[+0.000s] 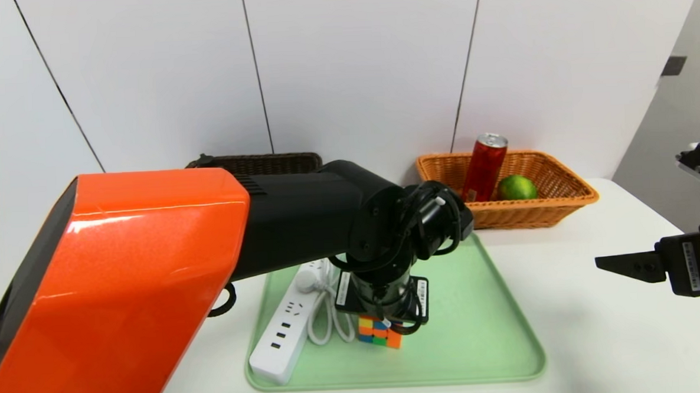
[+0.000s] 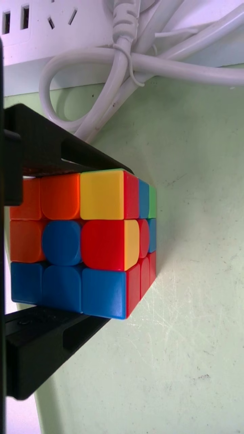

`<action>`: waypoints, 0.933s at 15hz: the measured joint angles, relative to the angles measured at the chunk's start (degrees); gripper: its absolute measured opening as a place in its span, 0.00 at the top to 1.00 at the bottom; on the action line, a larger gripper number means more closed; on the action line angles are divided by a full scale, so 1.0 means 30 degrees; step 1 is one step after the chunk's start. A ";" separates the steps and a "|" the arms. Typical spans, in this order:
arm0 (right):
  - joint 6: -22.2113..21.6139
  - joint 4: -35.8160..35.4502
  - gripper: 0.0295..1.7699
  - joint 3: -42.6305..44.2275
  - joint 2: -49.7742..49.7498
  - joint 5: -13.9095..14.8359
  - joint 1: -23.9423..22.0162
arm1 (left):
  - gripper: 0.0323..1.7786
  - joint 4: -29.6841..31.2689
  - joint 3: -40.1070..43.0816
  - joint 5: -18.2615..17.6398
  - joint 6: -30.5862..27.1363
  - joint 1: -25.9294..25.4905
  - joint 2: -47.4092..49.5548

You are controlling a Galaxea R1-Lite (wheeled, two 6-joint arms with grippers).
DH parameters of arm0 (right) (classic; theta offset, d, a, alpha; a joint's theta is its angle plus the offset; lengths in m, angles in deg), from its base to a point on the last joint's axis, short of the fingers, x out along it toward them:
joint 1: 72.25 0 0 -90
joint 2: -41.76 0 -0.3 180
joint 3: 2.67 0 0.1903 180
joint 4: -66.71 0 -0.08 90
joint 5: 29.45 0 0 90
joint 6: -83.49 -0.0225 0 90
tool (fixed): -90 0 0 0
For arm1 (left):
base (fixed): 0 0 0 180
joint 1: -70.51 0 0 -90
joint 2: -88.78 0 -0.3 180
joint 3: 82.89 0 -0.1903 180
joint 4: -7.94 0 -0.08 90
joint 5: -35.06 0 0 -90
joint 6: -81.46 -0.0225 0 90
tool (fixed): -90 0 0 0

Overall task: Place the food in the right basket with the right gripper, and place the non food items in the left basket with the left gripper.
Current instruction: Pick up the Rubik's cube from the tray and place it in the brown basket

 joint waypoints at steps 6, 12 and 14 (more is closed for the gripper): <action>0.0000 0.0065 0.04 -0.0020 -0.0098 -0.0024 0.0037 | 0.45 0.0764 -0.0248 -0.0037 -0.0199 0.0016 0.1317; 0.0028 -0.0008 0.04 -0.0358 -0.0329 -0.0008 0.0061 | 0.45 0.3409 -0.0284 0.1308 -0.2377 -0.0646 0.4661; 0.0049 -0.0008 0.04 -0.0378 -0.0447 0.0037 0.0061 | 0.45 0.3942 -0.0284 0.2076 -0.3547 -0.1747 0.5819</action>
